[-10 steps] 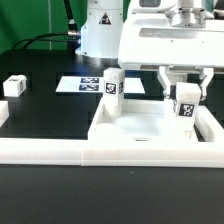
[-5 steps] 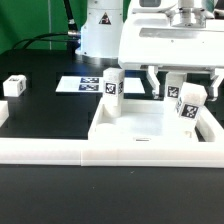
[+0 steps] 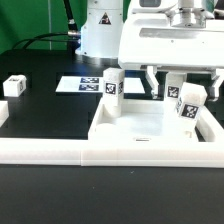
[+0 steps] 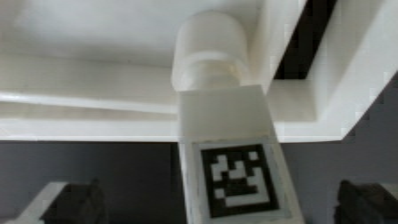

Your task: Assemble square table

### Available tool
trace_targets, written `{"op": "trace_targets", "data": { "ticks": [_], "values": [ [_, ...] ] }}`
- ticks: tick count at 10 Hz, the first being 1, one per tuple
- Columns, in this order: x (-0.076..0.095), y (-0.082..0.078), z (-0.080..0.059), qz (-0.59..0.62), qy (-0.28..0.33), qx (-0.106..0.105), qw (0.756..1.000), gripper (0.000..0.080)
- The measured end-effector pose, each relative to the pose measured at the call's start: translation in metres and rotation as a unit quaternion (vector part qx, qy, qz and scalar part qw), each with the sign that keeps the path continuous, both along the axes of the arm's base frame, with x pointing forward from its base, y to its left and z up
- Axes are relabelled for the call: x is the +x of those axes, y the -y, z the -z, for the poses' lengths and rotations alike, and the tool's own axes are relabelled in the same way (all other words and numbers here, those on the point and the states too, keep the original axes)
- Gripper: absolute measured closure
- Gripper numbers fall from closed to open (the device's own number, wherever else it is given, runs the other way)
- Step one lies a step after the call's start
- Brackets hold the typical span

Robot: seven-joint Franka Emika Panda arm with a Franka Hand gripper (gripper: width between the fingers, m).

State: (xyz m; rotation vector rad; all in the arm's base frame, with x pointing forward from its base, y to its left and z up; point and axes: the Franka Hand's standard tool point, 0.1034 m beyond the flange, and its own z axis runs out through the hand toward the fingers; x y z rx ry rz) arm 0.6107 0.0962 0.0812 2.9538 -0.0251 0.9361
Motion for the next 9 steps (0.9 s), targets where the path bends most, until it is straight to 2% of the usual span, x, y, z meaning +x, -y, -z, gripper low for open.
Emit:
{"op": "trace_targets", "data": {
  "ticks": [4, 5, 6, 7, 8, 9],
  "values": [
    [0.0, 0.0, 0.0, 0.0, 0.0, 0.0, 1.0, 0.0151],
    [-0.003, -0.002, 0.006, 0.013, -0.032, 0.008, 0.999, 0.0151],
    [0.0, -0.01, -0.001, 0.026, -0.084, 0.021, 0.996, 0.0151],
    [0.017, -0.005, -0.019, 0.032, -0.09, 0.023, 0.995, 0.0151],
    [0.02, 0.0, -0.019, 0.037, -0.109, 0.022, 0.993, 0.0151],
    [0.017, 0.003, -0.014, 0.042, -0.165, 0.028, 0.985, 0.0151]
  ]
}}
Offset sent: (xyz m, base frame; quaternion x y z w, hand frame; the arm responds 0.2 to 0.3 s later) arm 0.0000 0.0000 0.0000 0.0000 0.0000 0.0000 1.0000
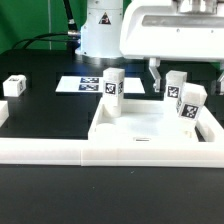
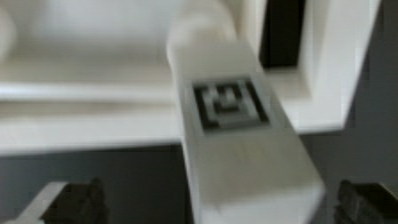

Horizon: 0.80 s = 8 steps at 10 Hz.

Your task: Assemble square table

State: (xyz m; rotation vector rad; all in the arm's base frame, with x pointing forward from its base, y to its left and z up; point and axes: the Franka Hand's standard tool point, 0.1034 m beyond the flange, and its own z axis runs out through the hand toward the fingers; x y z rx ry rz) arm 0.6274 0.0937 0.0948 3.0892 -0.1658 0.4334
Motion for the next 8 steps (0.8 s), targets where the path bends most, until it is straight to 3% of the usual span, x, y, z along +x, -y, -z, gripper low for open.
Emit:
{"op": "trace_targets", "data": {
  "ticks": [1, 5, 6, 7, 8],
  "values": [
    [0.008, 0.005, -0.002, 0.005, -0.011, 0.003, 1.0, 0.0151],
    [-0.002, 0.019, 0.004, 0.027, -0.154, 0.022, 0.987, 0.0151],
    [-0.002, 0.019, 0.007, 0.039, -0.161, 0.023, 0.986, 0.0151],
    [-0.013, 0.009, 0.021, 0.039, -0.154, 0.023, 0.987, 0.0151],
    [-0.017, 0.009, 0.023, 0.043, -0.16, 0.024, 0.986, 0.0151]
  ]
}}
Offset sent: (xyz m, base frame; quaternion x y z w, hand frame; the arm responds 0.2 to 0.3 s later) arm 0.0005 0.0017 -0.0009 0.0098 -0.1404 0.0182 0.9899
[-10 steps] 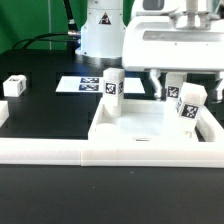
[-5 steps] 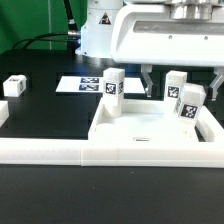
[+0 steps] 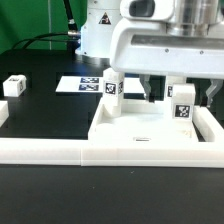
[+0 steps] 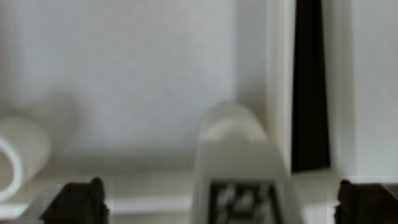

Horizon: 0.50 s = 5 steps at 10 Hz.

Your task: Assemble square table

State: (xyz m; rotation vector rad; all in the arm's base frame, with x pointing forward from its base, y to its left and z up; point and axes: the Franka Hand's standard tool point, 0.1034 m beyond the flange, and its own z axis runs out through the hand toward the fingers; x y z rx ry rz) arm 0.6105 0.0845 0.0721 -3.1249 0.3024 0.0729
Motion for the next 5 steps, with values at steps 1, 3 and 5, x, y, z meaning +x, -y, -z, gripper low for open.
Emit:
{"op": "trace_targets", "data": {
  "ticks": [1, 3, 5],
  "values": [
    [0.0017, 0.002, -0.0008, 0.018, 0.002, -0.001, 1.0, 0.0254],
    [0.001, 0.0018, 0.0002, 0.063, 0.001, -0.003, 0.998, 0.0396],
    [0.0008, 0.0021, 0.0006, 0.135, 0.0, -0.006, 0.991, 0.0515]
  ]
}}
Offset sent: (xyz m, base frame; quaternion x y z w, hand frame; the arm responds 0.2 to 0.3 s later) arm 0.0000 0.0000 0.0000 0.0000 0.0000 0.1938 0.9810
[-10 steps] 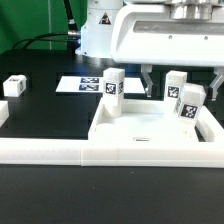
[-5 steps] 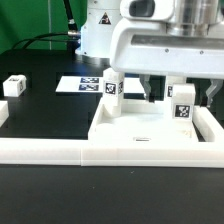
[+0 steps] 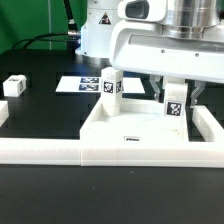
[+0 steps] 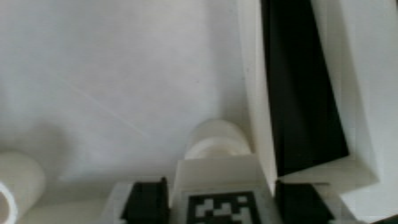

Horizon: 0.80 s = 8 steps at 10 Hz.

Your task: Assemble square table

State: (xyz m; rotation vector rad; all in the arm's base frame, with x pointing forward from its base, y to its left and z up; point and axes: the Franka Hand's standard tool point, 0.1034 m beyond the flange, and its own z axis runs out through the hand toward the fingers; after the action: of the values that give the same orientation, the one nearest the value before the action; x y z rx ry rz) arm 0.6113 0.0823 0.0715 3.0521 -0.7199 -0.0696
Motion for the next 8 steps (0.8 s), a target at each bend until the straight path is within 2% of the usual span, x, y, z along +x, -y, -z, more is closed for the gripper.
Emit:
{"op": "trace_targets", "data": {
  "ticks": [5, 8],
  "values": [
    [0.0, -0.002, 0.001, 0.185, 0.0, -0.006, 0.983, 0.0515],
    [0.008, -0.014, 0.001, 0.355, 0.014, 0.017, 0.934, 0.0515]
  ]
}}
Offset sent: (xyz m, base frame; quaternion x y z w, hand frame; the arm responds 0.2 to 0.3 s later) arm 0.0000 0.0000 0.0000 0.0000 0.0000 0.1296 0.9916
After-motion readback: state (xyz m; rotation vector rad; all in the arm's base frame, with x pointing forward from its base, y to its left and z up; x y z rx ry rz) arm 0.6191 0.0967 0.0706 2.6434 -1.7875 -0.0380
